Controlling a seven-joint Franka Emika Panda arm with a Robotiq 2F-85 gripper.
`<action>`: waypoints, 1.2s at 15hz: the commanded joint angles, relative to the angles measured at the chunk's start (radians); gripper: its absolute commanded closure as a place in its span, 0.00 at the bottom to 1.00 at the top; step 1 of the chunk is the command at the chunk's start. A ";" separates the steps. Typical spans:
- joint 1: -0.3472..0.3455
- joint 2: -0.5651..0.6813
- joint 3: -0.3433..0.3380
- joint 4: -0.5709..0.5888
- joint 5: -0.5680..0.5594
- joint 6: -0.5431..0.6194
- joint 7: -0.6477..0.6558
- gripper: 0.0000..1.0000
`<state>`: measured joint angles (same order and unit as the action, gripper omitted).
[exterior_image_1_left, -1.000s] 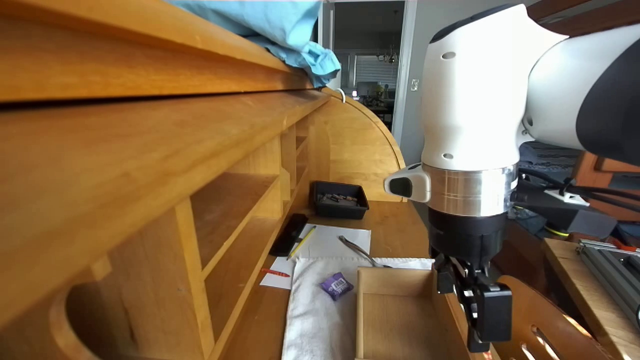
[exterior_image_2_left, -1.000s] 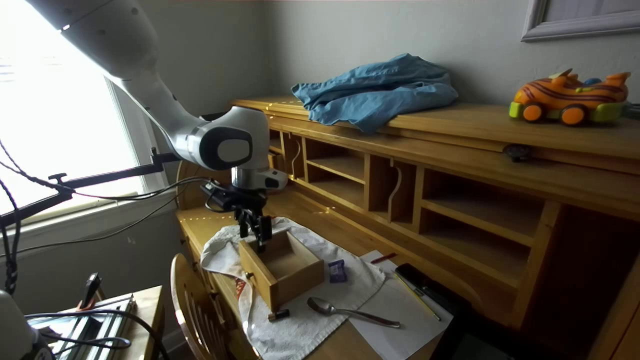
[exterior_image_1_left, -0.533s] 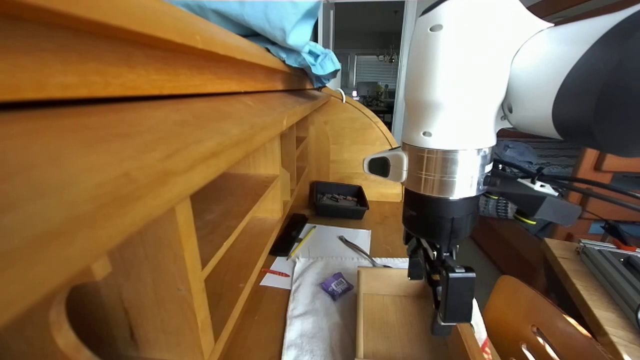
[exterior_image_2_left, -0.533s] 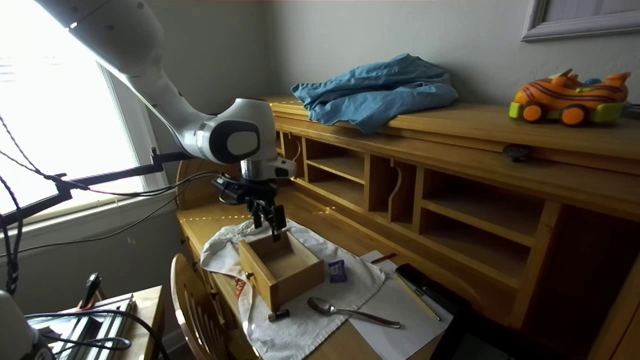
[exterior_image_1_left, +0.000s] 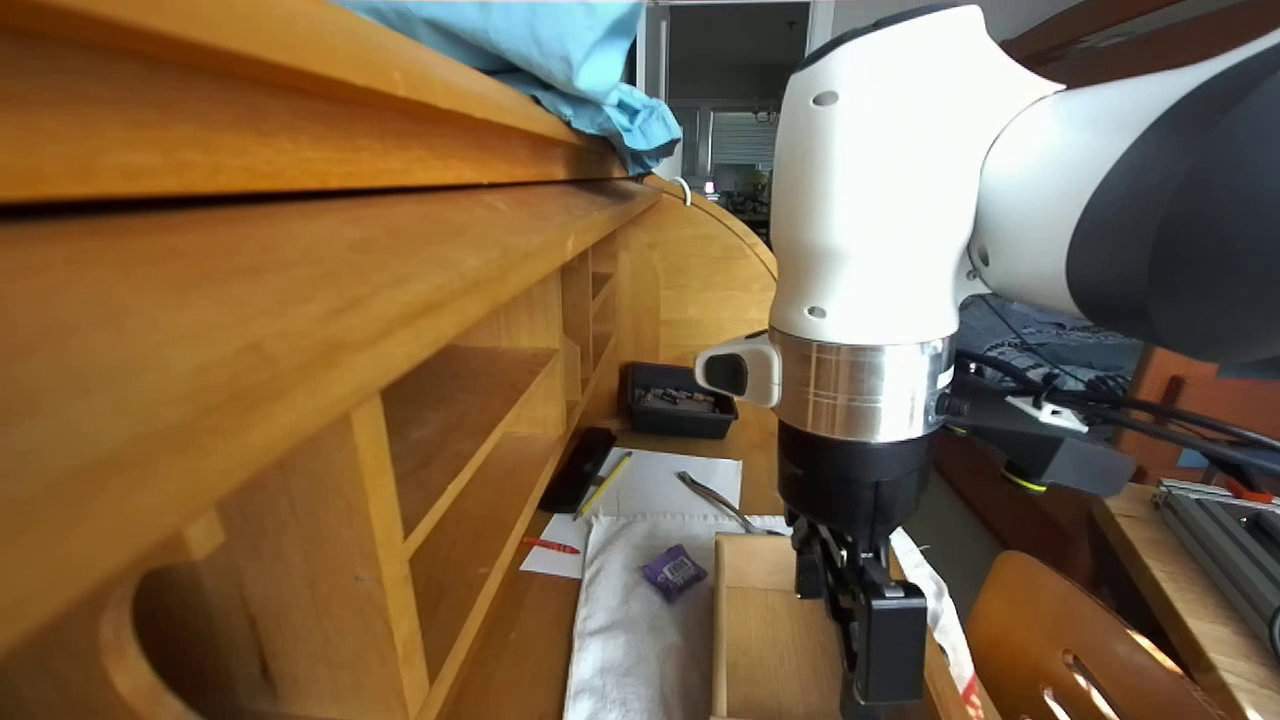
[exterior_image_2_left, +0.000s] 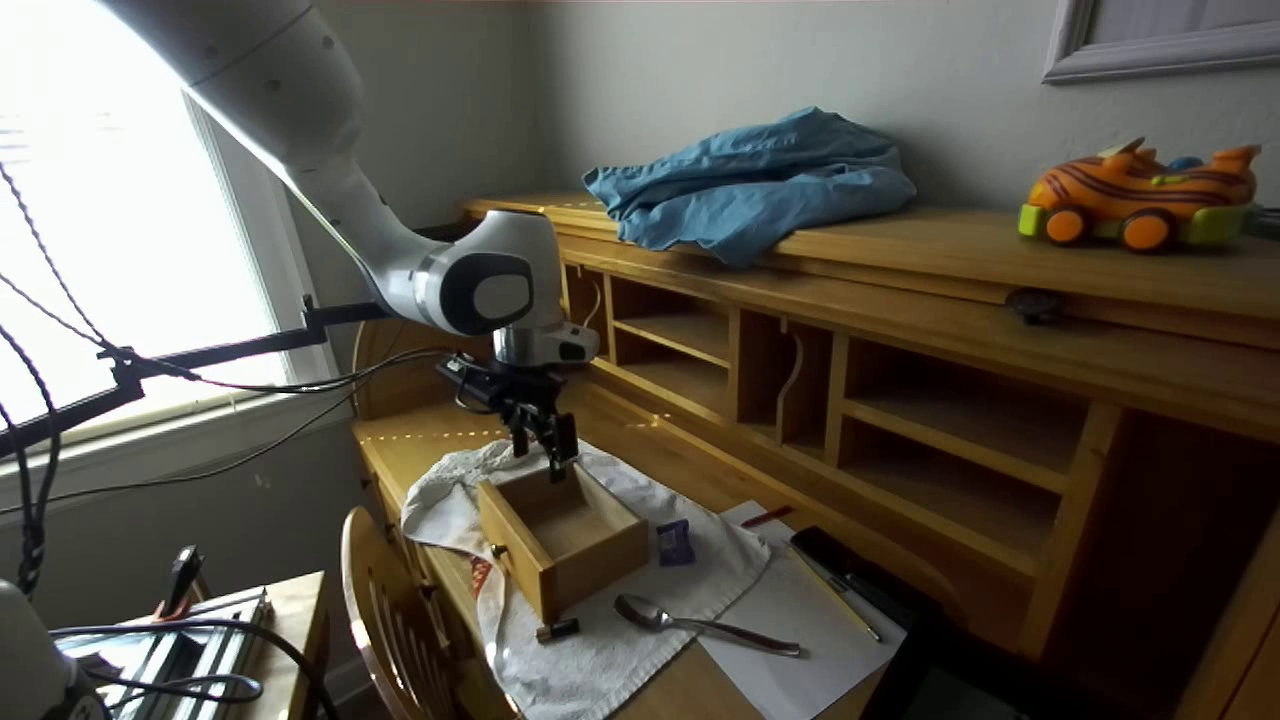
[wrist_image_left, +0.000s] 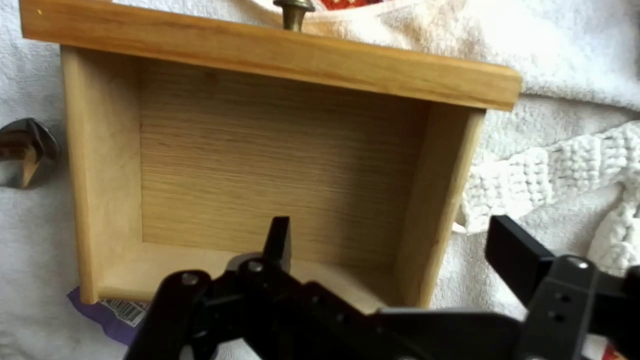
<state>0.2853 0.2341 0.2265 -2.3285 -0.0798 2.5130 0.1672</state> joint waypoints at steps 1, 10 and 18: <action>0.002 0.066 0.014 0.054 0.030 -0.007 -0.032 0.00; 0.013 0.050 -0.007 0.035 -0.002 -0.016 0.011 0.00; 0.030 0.106 0.003 0.086 -0.002 -0.029 -0.004 0.00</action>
<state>0.2992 0.3034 0.2306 -2.2854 -0.0769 2.5097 0.1629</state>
